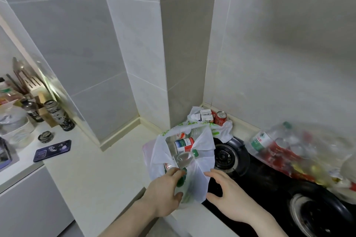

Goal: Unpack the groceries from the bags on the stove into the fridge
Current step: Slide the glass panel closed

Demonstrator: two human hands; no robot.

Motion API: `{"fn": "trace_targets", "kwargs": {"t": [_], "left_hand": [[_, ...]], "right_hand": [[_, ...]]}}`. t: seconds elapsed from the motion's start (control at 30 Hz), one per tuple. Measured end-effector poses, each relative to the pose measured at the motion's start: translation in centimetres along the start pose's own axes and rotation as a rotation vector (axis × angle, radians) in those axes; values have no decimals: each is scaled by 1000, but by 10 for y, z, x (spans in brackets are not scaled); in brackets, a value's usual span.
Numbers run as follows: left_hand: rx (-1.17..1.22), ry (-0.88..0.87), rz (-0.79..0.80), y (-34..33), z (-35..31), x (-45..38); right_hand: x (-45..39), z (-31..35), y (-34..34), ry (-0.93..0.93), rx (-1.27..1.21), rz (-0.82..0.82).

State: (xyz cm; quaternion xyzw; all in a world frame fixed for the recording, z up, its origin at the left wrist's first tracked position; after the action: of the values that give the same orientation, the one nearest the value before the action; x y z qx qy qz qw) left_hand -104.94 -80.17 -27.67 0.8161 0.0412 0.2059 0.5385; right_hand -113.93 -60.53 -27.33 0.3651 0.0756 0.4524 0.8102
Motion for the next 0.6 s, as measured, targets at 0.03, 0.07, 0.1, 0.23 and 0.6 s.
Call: {"fn": "trace_targets", "kwargs": {"t": [0.03, 0.07, 0.1, 0.23, 0.6], "left_hand": [[-12, -9, 5, -2, 0, -4], [-17, -21, 10, -4, 0, -8], [-16, -36, 11, -5, 0, -11], [29, -76, 10, -6, 8, -25], [200, -209, 143, -11, 28, -45]], "right_hand": [[-6, -3, 0, -12, 1, 11], [-11, -5, 0, -21, -9, 15], [-15, -7, 0, -26, -24, 13], [-31, -20, -5, -91, -98, -10], [-66, -39, -46, -416, -511, -289]]}}
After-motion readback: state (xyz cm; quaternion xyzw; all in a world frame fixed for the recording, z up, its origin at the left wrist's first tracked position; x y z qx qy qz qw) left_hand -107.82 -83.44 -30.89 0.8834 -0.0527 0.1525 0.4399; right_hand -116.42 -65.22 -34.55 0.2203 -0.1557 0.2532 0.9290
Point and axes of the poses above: each hand's wrist, its own x-axis away from the middle knuckle, its own y-axis out of the back of the hand, z = x × y, the point moved 6 cm from there along -x, towards the middle knuckle, and after that the axes turned 11 degrees about y, right-handed, at the moved point
